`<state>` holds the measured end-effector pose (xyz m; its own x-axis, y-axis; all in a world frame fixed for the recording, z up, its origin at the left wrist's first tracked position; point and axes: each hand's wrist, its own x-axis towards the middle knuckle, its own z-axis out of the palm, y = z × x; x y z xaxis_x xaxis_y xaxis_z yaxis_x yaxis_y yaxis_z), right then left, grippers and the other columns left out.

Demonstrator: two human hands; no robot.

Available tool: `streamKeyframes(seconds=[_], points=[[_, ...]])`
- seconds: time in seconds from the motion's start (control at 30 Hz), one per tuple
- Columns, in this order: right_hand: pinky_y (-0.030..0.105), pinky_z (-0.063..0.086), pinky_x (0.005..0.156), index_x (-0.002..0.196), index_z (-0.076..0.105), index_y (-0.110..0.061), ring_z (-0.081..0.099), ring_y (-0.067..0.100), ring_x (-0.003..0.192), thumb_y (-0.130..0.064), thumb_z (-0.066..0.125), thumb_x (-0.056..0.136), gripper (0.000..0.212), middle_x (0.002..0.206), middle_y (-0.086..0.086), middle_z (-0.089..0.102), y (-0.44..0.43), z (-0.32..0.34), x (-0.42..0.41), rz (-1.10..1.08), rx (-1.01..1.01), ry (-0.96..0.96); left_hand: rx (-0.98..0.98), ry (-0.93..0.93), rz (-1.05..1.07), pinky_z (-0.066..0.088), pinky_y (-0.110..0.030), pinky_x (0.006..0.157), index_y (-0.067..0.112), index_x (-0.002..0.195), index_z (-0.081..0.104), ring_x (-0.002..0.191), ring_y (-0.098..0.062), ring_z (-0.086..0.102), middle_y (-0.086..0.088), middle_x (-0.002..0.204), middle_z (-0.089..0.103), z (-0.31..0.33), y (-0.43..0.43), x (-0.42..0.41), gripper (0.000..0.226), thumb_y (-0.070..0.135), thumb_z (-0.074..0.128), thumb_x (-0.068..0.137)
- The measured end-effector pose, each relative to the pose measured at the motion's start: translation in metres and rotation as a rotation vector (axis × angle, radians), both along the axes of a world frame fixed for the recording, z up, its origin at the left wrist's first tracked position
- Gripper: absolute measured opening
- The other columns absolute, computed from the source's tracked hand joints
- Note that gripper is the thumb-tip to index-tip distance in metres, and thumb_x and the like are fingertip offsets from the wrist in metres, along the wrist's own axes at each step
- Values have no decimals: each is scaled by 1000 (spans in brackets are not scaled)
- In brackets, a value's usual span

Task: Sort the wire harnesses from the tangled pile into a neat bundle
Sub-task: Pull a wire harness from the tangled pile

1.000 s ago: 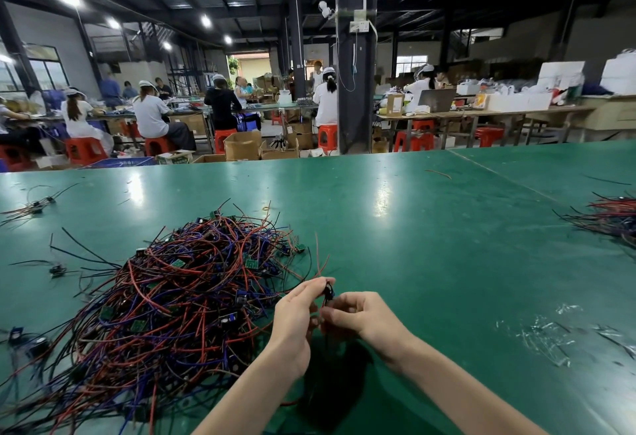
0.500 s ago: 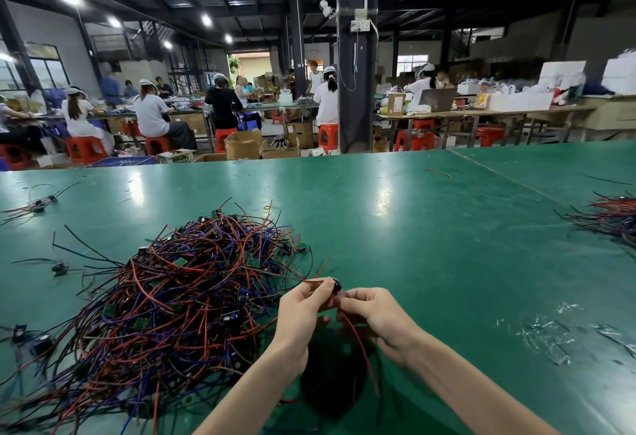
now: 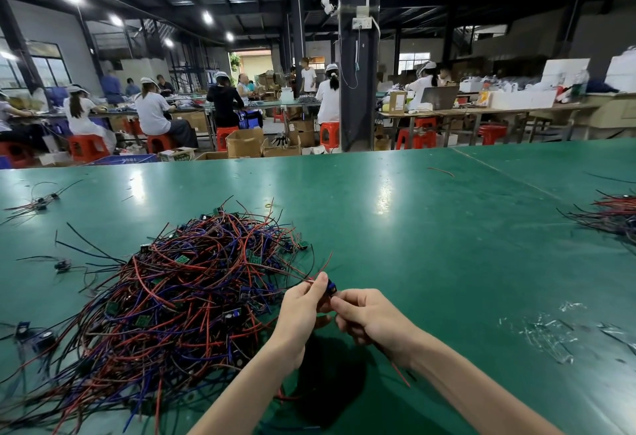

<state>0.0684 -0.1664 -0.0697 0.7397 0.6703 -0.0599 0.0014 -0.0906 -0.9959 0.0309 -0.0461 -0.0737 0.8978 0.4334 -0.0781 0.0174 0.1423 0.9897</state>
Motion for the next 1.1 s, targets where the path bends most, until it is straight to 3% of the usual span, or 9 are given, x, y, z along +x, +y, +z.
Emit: streamKeyframes(seconds=[0.17,0.27,0.5,0.77,0.9,1.0,1.1], points=[[14,23,37,75,63,-11,31,3,36,-10,49,97,26,46,-6,47,-4,1,6,-72,-17,-57,40,-34,-91,47,-19,59,6,83,65,60,-8,57,-4,70,64,1,0,-1,12,17,68,85],[15,26,36,76,65,-11,34,3,36,-7,52,95,23,46,-8,53,-6,1,10,-55,-64,-107,76,-50,-74,48,-22,65,-4,91,66,66,-13,59,-12,77,67,-1,2,-1,17,10,68,84],[15,33,45,76,69,-12,43,5,42,-16,59,92,19,55,-3,59,-29,8,29,93,-204,-205,-45,-56,-44,47,-19,62,-1,79,65,57,-10,48,-5,69,58,2,15,3,14,9,62,88],[16,38,48,73,73,-8,47,7,46,-10,73,80,7,56,1,61,-60,8,57,6,-186,-83,-143,-43,-25,51,-19,64,-4,84,66,59,-11,54,-2,65,61,-1,16,4,15,11,63,87],[19,45,53,75,74,-8,57,10,53,-15,78,72,9,63,5,65,-63,8,58,113,-201,-7,-191,-67,-41,53,-17,62,-4,88,65,60,-8,59,-6,75,66,1,13,4,12,8,64,86],[19,48,58,84,74,-7,60,12,58,-24,73,76,19,72,8,69,-58,6,56,212,-146,90,-252,-73,-91,53,-18,58,-7,91,62,58,-8,61,-10,77,67,1,8,3,9,1,61,86],[19,48,61,84,74,-10,61,10,60,-23,71,78,15,72,6,69,-51,3,51,250,-131,119,-259,-71,-138,54,-19,58,-7,90,62,58,-9,61,-12,76,68,1,4,1,7,0,61,86]])
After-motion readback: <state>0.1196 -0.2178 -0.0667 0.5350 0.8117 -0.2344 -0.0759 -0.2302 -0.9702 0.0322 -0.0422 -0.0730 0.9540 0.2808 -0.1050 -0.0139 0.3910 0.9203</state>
